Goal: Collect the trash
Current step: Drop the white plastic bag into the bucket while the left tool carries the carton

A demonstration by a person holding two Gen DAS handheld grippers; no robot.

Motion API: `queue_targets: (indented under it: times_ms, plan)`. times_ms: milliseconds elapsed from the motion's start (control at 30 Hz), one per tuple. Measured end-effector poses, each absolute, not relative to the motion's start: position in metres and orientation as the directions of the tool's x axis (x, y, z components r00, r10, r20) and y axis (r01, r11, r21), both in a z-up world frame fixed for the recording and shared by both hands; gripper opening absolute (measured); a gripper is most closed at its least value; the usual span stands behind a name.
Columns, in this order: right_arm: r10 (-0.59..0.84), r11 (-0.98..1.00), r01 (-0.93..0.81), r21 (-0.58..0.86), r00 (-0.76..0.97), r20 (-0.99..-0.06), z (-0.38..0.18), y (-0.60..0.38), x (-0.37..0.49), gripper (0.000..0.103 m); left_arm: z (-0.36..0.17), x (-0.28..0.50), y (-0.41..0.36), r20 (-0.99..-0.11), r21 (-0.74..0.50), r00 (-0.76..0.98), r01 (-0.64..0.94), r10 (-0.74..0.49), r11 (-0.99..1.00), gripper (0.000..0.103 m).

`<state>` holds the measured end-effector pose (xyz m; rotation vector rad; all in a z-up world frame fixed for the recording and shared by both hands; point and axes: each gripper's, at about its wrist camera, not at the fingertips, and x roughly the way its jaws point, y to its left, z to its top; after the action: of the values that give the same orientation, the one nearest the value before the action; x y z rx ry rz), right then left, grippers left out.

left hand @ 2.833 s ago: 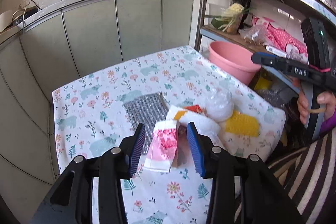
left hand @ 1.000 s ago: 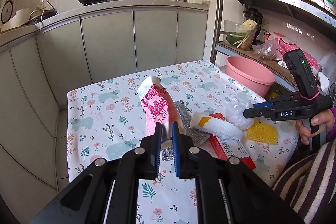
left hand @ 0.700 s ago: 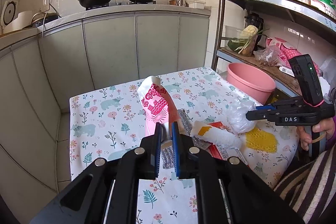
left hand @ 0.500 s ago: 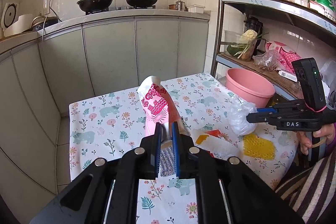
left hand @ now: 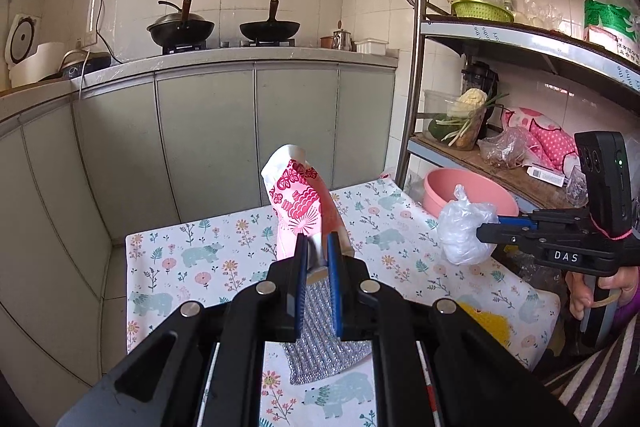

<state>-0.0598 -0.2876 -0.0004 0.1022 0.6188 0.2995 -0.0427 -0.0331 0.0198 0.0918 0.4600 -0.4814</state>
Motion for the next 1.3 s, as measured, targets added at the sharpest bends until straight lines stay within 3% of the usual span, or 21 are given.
queue_targets:
  times_ms: [767,1300]
  plan:
    - [0.101,0.988,-0.044,0.150,0.912,-0.397,0.037,-0.365,-0.075,0.016,0.068,-0.016,-0.109,-0.312,-0.035,0.786,0.552,-0.534,0.833,0.009]
    - [-0.007,0.982,0.077,0.173,0.928,-0.373,0.031,-0.413,-0.071,0.016,0.078,0.008,-0.197,-0.301,-0.006,0.705,0.672,-0.642,0.740,0.009]
